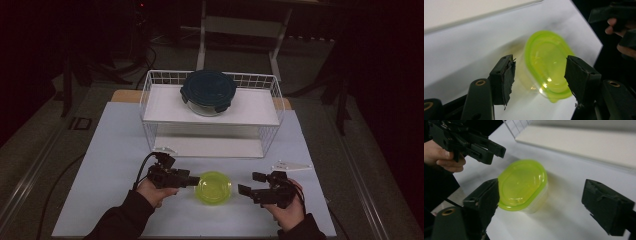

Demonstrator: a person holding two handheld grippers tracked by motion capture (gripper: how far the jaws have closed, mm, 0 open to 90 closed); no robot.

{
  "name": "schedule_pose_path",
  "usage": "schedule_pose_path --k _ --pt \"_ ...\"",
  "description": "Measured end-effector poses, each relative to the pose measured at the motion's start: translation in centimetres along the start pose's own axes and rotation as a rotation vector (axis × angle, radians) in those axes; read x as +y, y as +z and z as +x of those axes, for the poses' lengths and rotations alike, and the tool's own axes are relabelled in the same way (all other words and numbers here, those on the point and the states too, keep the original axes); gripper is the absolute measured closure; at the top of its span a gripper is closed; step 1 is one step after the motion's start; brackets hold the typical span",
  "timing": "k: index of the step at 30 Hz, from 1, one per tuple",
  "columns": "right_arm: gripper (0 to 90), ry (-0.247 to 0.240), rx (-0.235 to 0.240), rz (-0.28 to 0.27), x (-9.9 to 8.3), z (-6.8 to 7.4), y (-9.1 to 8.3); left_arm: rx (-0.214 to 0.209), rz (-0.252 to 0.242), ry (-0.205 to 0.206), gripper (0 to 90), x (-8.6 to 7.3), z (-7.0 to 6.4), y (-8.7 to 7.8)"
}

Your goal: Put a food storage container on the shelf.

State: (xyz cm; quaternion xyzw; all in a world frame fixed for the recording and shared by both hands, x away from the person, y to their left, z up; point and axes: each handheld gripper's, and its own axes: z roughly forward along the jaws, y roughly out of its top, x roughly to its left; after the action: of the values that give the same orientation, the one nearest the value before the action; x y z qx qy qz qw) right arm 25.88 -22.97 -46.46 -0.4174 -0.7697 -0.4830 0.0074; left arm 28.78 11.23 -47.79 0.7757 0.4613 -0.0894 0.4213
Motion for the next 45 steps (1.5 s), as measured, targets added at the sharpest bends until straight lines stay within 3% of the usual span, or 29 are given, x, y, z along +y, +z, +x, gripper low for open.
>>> schedule_pose_path --k 4,6,10,15,21,25,32,36,45 --pt "24.0 0.090 0.032 0.028 -0.4 -0.8 1.5 -0.041 0.013 -0.078 39.9 -0.2 0.6 0.6" --pt "29.5 0.124 0.042 0.049 -0.5 -1.2 2.3 -0.043 0.033 -0.080 40.6 -0.3 0.7 1.0" --pt "35.3 0.179 0.046 0.086 -0.8 -1.4 3.5 -0.068 0.041 -0.125 44.0 -0.7 1.1 1.5" --pt "43.2 0.246 0.076 0.138 -1.2 -1.5 4.7 -0.069 0.072 -0.125 51.6 -1.0 1.0 2.0" --pt "66.6 0.320 0.112 0.151 -1.5 -1.7 4.9 -0.110 0.074 -0.134 66.7 -1.3 1.0 2.1" --pt "72.3 0.314 0.132 0.172 -1.5 -1.4 4.9 -0.118 0.088 -0.108 69.1 -1.5 0.7 2.2" --pt "76.7 0.280 0.121 0.169 -1.4 -0.3 4.5 -0.135 0.087 -0.133 74.5 -1.9 0.7 1.9" --pt "80.6 0.265 0.112 0.160 -1.3 -0.1 4.2 -0.134 0.095 -0.125 77.6 -2.0 0.4 1.6" --pt "81.4 0.220 0.111 0.157 -1.1 0.1 3.8 -0.143 0.054 -0.101 80.2 -1.8 -0.3 0.9"
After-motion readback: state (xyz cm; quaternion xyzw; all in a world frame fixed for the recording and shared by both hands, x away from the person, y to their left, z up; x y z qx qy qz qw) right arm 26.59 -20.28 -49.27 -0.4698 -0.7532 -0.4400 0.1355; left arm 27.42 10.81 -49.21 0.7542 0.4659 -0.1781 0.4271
